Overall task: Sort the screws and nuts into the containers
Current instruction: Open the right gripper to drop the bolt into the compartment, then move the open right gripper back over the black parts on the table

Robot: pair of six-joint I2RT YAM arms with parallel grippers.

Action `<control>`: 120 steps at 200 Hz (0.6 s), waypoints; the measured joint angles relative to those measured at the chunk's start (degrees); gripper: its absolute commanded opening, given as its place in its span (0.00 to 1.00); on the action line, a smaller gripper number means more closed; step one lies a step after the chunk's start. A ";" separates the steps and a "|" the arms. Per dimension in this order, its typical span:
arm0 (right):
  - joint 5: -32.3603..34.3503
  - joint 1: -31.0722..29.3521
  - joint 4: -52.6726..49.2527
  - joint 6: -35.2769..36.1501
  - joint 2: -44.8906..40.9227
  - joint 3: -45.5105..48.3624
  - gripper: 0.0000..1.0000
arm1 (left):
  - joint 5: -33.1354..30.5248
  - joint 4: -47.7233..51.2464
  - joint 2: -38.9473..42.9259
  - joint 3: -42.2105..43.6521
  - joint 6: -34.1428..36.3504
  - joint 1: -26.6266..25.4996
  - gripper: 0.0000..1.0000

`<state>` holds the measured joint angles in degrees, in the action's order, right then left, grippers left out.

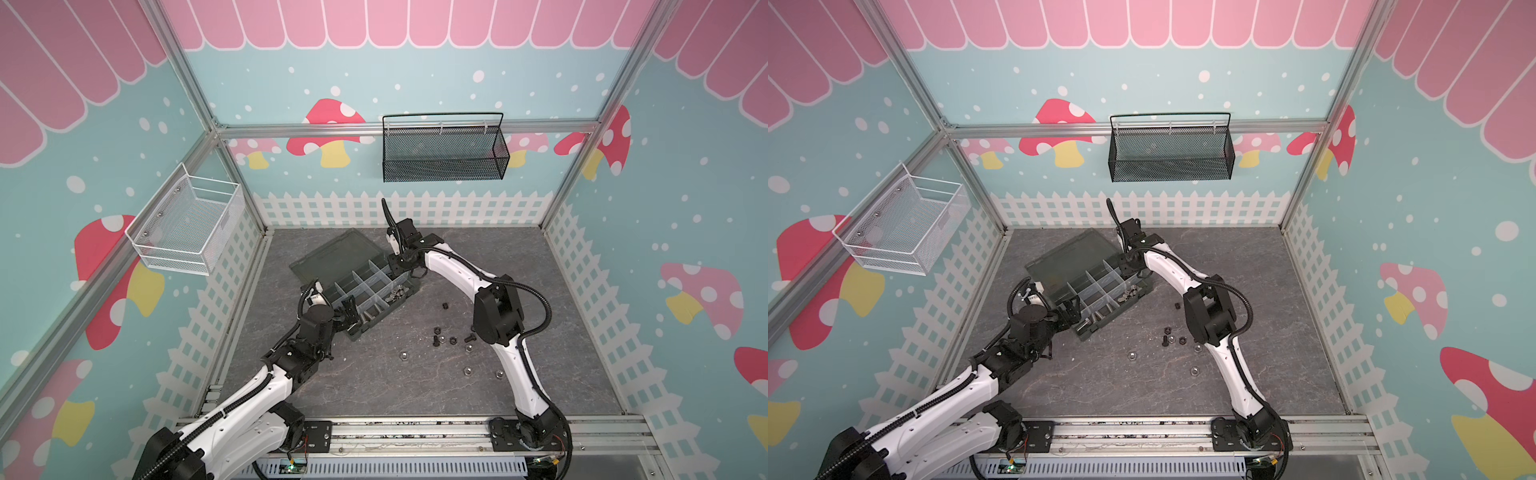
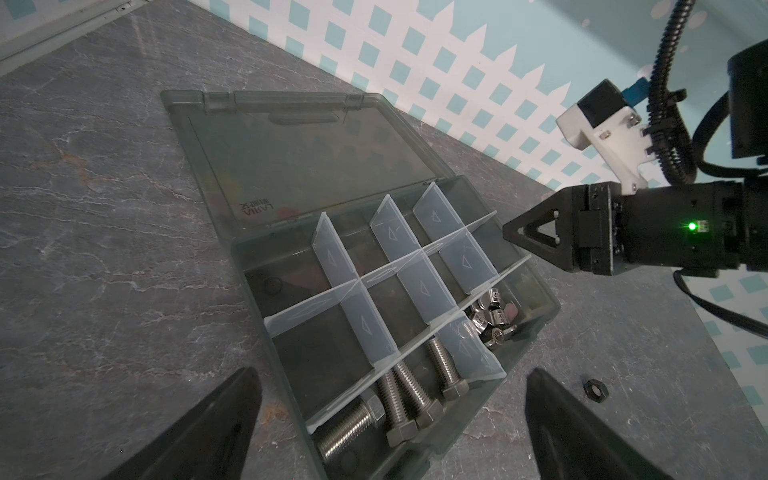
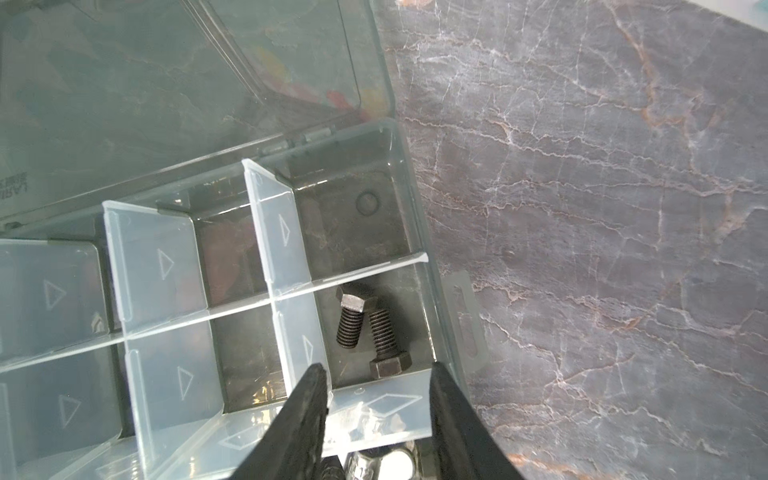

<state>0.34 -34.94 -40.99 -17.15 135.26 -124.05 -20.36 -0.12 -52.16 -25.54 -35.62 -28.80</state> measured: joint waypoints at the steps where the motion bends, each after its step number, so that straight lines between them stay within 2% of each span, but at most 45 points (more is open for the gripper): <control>1: 0.00 0.00 -0.02 0.00 0.00 -0.02 0.43 | 0.00 0.00 0.00 0.00 0.00 0.00 1.00; 70: 0.50 0.00 -1.29 -0.83 -0.50 -0.13 0.42 | 0.00 0.61 0.68 0.00 0.00 0.22 1.00; 120: 4.52 0.00 -1.11 -4.11 -11.37 11.93 0.42 | -0.02 0.92 1.51 0.00 -0.02 0.22 1.00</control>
<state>4.86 -34.94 -42.11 -21.26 123.90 -112.12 -20.38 0.80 -50.65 -25.54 -35.64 -28.58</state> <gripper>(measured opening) 0.419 0.991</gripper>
